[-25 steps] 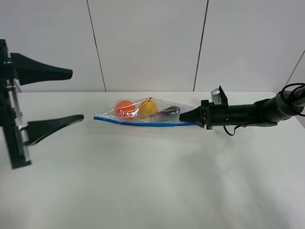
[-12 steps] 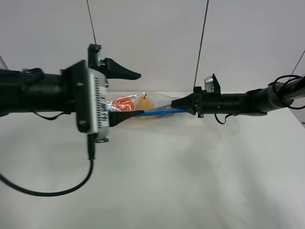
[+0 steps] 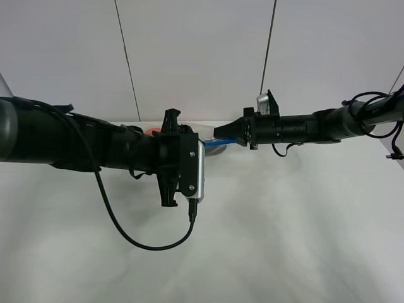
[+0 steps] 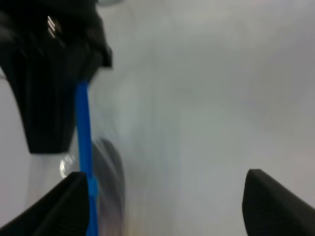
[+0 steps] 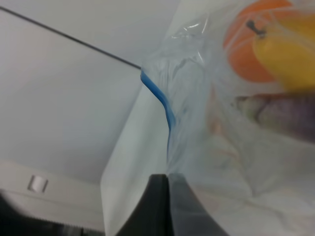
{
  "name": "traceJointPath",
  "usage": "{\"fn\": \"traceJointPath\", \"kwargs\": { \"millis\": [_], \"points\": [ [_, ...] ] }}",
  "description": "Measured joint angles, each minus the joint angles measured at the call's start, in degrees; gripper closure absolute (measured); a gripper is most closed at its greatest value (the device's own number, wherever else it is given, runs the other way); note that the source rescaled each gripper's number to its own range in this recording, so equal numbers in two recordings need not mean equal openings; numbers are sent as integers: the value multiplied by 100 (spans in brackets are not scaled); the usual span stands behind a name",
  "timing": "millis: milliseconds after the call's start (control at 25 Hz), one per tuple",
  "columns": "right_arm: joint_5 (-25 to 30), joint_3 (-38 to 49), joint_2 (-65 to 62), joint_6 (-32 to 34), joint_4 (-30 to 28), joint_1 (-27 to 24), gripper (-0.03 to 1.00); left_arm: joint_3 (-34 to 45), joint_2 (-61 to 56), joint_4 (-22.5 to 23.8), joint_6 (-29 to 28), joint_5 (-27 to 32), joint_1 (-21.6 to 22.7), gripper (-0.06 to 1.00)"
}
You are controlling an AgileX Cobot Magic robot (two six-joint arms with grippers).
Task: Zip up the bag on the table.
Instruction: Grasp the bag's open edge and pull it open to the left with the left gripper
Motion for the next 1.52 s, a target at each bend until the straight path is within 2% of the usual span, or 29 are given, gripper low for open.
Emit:
{"fn": "traceJointPath", "kwargs": {
  "millis": [280,520,880,1520],
  "points": [
    [-25,0,-48,124,-169,0,97,-735,491,-6,-210,-437,-1,1],
    [-19,0,-59,146,-170,5,97,-1424,720,-17,-911,-848,-1,2],
    [-109,0,-59,145,-170,5,97,-1309,734,-23,-1163,-699,-1,1],
    [-52,0,-59,145,47,5,97,-1321,1189,-27,-1172,-697,-1,1]
  ]
}}
